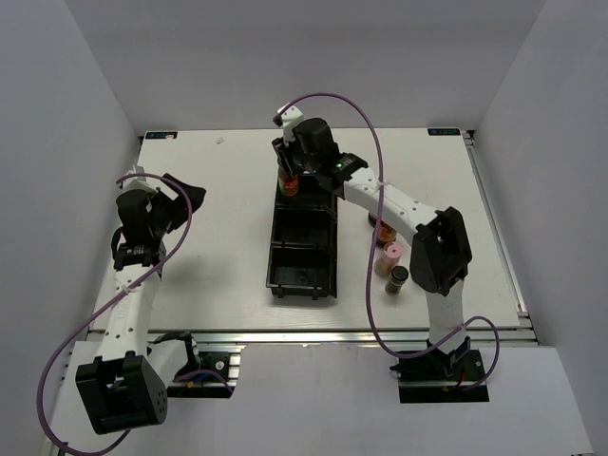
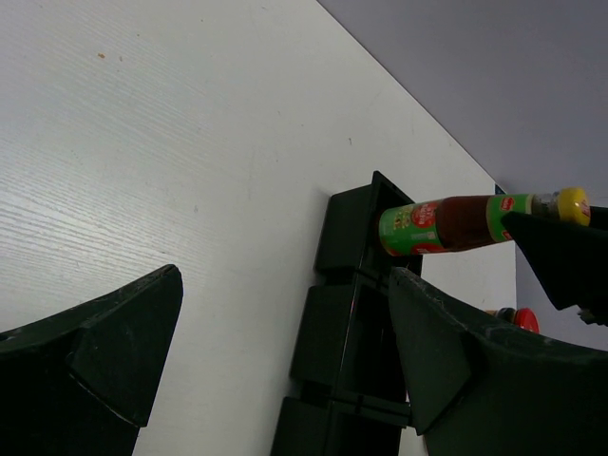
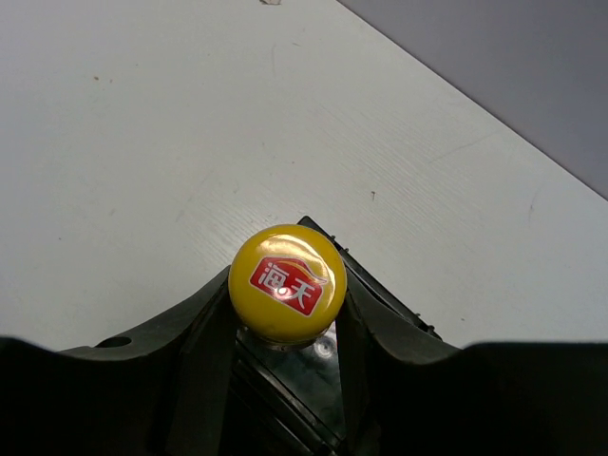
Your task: Organize the condiment bottles
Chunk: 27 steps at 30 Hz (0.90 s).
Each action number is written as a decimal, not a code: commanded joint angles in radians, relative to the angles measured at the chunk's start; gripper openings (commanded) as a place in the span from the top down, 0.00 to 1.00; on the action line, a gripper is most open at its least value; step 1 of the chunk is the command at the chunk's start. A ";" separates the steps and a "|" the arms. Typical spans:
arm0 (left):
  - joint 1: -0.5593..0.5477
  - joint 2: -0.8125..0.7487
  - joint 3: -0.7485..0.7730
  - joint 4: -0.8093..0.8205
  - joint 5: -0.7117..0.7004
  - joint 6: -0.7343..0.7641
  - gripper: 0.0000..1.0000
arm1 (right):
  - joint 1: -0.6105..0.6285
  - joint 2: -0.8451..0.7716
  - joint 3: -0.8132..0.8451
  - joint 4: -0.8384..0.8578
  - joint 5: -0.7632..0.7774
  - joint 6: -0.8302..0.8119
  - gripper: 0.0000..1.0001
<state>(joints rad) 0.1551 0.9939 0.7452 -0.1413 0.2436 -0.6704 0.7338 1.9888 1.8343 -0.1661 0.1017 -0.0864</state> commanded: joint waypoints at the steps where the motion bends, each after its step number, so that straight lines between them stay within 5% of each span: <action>1: 0.000 -0.006 -0.010 0.006 -0.012 0.002 0.02 | 0.004 0.002 -0.004 0.192 0.000 0.007 0.95; 11: -0.003 0.003 -0.012 0.013 0.003 -0.001 0.02 | 0.010 0.008 -0.113 0.278 0.016 0.034 0.86; 22: -0.055 0.015 0.011 -0.017 -0.049 0.015 0.02 | 0.013 -0.030 -0.191 0.301 0.021 0.079 0.46; 27: -0.077 0.008 0.025 -0.035 -0.072 0.022 0.02 | 0.013 -0.061 -0.202 0.292 0.065 0.099 0.11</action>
<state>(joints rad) 0.0902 1.0073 0.7448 -0.1638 0.1993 -0.6643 0.7418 2.0136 1.6318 0.0528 0.1307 -0.0071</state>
